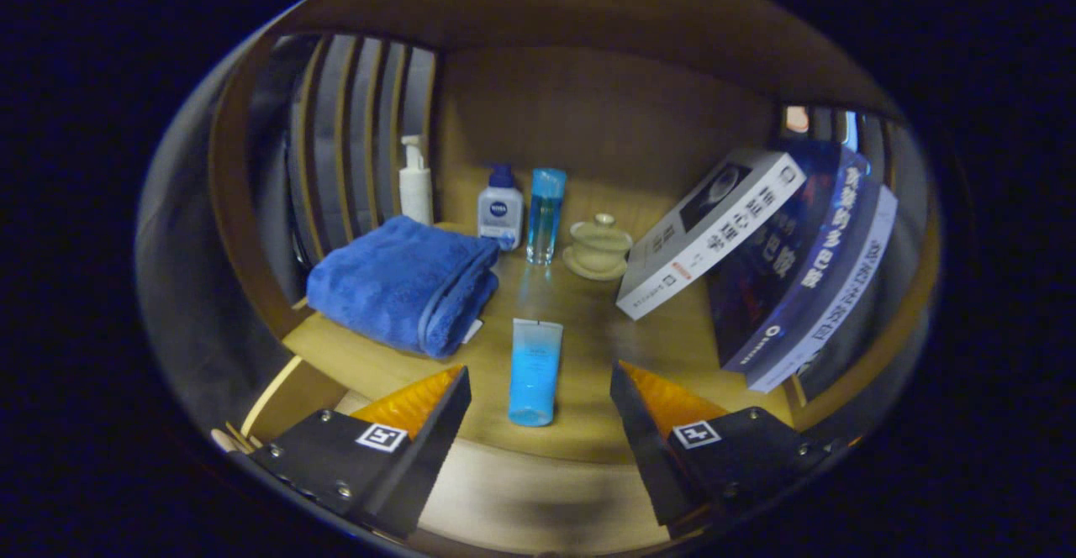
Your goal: Pull open the drawer, take out the items inside it, and place them on the countertop above the cabinet.
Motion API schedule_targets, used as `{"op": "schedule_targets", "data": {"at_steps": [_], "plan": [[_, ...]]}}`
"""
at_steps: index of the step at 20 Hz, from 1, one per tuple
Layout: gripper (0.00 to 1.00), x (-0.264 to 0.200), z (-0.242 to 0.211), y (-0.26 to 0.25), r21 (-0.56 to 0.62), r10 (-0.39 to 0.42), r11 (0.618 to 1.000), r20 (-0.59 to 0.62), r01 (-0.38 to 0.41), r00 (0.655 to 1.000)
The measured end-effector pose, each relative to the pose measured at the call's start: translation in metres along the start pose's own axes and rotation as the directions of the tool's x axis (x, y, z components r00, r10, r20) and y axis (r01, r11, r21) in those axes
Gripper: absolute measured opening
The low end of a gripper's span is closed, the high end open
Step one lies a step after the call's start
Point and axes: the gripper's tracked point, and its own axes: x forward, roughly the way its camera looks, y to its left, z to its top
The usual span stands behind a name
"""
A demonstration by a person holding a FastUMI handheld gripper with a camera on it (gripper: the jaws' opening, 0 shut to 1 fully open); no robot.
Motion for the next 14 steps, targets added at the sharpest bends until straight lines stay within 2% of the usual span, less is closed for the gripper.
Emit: {"op": "schedule_targets", "data": {"at_steps": [3, 7, 10, 14], "plan": [[0.99, -0.050, -0.001, 0.016, 0.007, 0.058, 0.998, 0.094, -0.059, 0.994], [0.99, -0.117, -0.013, 0.030, 0.023, 0.079, 0.996, 0.222, -0.086, 0.972], [0.99, -0.158, -0.032, 0.036, 0.021, 0.057, 0.998, 0.308, -0.066, 0.950], [0.99, -0.195, -0.080, 0.047, 0.050, 0.016, 0.998, 0.365, -0.037, 0.931]]}}
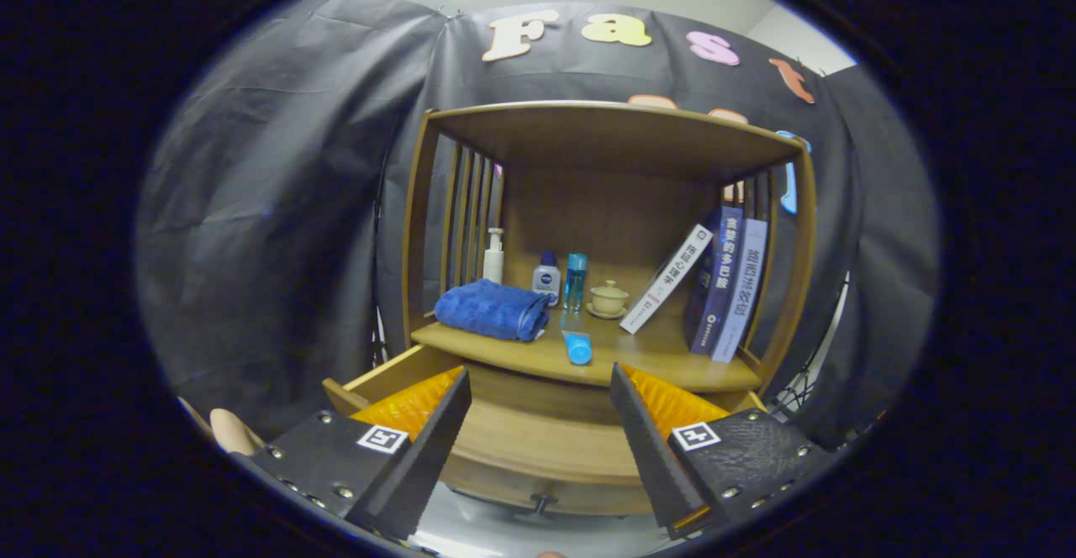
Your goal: Pull open the drawer, take out the items inside it, and place them on the countertop above the cabinet.
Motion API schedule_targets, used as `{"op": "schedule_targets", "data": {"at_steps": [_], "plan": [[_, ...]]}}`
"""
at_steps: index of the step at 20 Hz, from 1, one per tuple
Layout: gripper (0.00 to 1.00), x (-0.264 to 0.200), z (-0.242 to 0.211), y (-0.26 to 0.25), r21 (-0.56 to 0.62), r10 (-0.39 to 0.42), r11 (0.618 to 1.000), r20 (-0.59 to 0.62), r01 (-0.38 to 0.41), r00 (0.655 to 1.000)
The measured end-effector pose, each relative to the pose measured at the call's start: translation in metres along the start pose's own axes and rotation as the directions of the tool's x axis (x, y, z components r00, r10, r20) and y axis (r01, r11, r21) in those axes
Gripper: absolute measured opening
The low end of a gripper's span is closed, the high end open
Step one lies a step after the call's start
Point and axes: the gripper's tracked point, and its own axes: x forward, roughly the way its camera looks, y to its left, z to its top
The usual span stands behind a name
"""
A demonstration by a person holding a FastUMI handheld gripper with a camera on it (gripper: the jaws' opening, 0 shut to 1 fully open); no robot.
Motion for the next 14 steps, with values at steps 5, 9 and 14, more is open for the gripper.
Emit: {"op": "schedule_targets", "data": {"at_steps": [5, 9, 14], "plan": [[0.98, -0.031, -0.044, 0.008, -0.020, -0.055, 0.998, 0.028, 0.055, 0.998], [0.98, -0.029, -0.071, 0.019, -0.071, -0.063, 0.995, 0.007, 0.063, 0.998], [0.99, -0.018, -0.104, 0.021, -0.081, -0.095, 0.993, -0.055, 0.090, 0.994]]}}
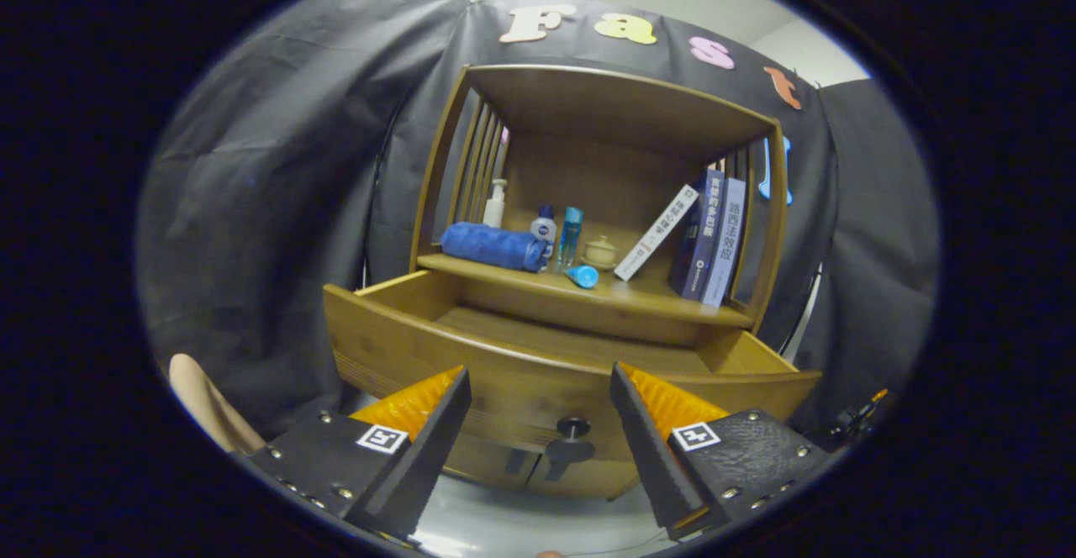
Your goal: Pull open the drawer, take out the items inside it, and place them on the countertop above the cabinet.
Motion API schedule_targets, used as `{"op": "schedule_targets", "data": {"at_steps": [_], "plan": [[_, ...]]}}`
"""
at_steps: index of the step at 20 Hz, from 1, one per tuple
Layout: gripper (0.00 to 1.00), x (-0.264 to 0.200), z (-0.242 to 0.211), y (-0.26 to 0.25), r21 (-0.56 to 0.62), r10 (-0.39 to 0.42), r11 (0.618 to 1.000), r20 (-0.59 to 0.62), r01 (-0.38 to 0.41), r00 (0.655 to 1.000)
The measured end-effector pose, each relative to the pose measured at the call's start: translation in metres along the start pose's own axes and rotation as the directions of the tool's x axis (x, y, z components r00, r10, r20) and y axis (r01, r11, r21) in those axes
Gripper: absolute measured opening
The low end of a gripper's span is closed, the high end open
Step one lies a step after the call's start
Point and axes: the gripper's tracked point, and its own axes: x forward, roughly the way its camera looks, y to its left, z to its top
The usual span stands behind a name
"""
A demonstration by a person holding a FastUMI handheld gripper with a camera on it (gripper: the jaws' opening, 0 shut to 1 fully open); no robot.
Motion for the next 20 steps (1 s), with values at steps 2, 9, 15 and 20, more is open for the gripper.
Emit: {"op": "schedule_targets", "data": {"at_steps": [2, 9, 15, 20], "plan": [[0.99, 0.005, -0.006, -0.002, 0.002, -0.017, 1.000, -0.016, 0.017, 1.000], [0.99, 0.025, -0.027, -0.011, 0.055, -0.061, 0.996, -0.053, 0.064, 0.997], [0.99, 0.038, -0.034, -0.020, 0.082, -0.106, 0.991, -0.044, 0.110, 0.993], [0.98, 0.052, -0.023, -0.024, 0.079, -0.122, 0.990, 0.001, 0.121, 0.993]]}}
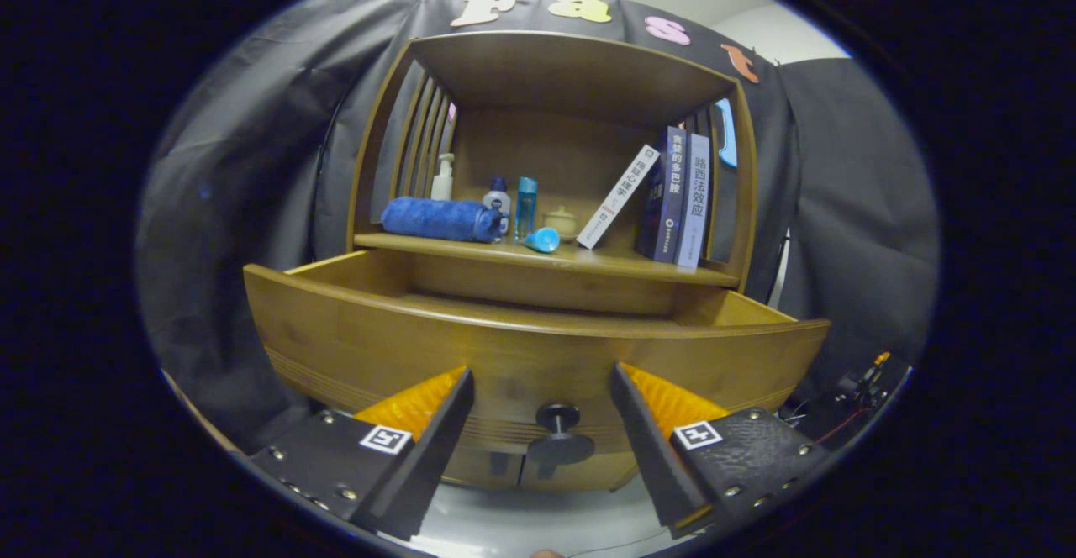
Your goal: Pull open the drawer, take out the items inside it, and place them on the countertop above the cabinet.
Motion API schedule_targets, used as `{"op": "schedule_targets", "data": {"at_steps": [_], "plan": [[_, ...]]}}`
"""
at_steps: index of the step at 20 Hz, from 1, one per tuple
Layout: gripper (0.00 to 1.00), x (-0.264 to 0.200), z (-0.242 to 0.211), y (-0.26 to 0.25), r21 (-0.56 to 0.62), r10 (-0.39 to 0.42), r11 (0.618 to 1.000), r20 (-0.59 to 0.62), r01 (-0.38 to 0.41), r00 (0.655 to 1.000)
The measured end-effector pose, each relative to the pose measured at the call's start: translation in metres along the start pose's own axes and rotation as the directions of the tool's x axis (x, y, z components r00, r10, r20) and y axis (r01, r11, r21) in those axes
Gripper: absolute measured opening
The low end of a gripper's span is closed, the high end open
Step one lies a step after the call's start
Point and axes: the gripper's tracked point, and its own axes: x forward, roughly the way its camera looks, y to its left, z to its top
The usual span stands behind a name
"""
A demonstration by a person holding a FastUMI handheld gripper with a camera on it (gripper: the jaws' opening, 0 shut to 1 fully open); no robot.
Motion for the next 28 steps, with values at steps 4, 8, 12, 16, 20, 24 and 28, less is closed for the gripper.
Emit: {"op": "schedule_targets", "data": {"at_steps": [4, 8, 12, 16, 20, 24, 28], "plan": [[0.98, 0.030, 0.003, 0.001, 0.032, -0.001, 0.999, -0.035, 0.002, 0.999], [0.98, 0.056, 0.008, 0.005, 0.023, -0.010, 1.000, -0.027, 0.011, 1.000], [0.98, 0.086, 0.010, 0.007, 0.018, -0.018, 1.000, -0.036, 0.018, 0.999], [0.98, 0.109, 0.013, 0.011, 0.012, -0.028, 1.000, -0.027, 0.028, 0.999], [0.98, 0.128, 0.016, 0.013, -0.001, -0.029, 1.000, -0.025, 0.029, 0.999], [0.98, 0.144, 0.017, 0.013, -0.013, -0.031, 0.999, -0.032, 0.031, 0.999], [0.99, 0.153, 0.017, 0.014, -0.027, -0.024, 0.999, -0.034, 0.023, 0.999]]}}
